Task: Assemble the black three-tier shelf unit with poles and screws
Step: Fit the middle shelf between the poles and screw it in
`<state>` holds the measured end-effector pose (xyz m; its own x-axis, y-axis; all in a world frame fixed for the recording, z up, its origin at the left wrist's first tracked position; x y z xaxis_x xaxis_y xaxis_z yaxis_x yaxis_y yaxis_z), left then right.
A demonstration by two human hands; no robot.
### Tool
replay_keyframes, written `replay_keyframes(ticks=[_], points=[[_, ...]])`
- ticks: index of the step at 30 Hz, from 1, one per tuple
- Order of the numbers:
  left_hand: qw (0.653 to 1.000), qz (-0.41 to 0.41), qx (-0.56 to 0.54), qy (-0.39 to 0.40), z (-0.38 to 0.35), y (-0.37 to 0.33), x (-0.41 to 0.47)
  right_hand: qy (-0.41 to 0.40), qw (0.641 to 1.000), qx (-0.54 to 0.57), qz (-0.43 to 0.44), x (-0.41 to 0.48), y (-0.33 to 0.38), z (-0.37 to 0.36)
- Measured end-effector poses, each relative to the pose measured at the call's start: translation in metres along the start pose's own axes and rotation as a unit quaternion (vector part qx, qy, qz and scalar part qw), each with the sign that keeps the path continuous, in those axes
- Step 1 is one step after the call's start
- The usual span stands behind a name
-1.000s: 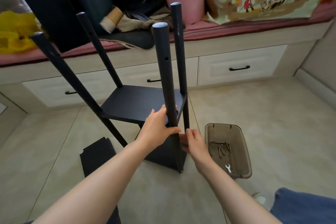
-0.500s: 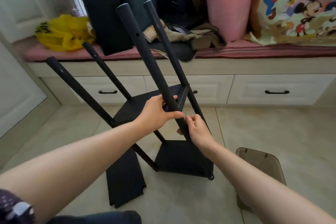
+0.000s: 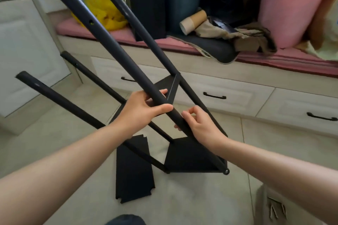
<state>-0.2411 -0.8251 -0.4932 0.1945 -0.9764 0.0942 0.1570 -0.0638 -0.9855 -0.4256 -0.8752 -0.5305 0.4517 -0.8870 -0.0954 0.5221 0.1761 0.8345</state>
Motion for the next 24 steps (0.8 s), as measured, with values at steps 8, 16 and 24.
replay_keyframes(ticks=[8, 16, 24], points=[[0.995, 0.009, -0.036, -0.089, 0.033, 0.014, -0.014, -0.013, 0.997, 0.055, 0.048, 0.016, 0.005, -0.030], [0.978, -0.001, -0.126, -0.168, 0.040, 0.048, -0.055, -0.068, 0.993, -0.008, 0.098, 0.011, 0.004, -0.050], [0.941, 0.047, -0.241, -0.231, 0.025, 0.110, -0.111, -0.052, 0.988, -0.079, 0.120, -0.007, -0.020, -0.068]])
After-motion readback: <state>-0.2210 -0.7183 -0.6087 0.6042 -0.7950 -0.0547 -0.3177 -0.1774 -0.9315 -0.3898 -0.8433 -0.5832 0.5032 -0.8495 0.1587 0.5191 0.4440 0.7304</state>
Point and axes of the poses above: each hand's wrist, its own x-axis towards the middle knuckle, its own z-axis out of the back of the hand, y = z × x, the point moved 2 cm from there along x, towards the middle knuckle, and after that the axes turned 14 degrees about -x, right-handed, at the moved point
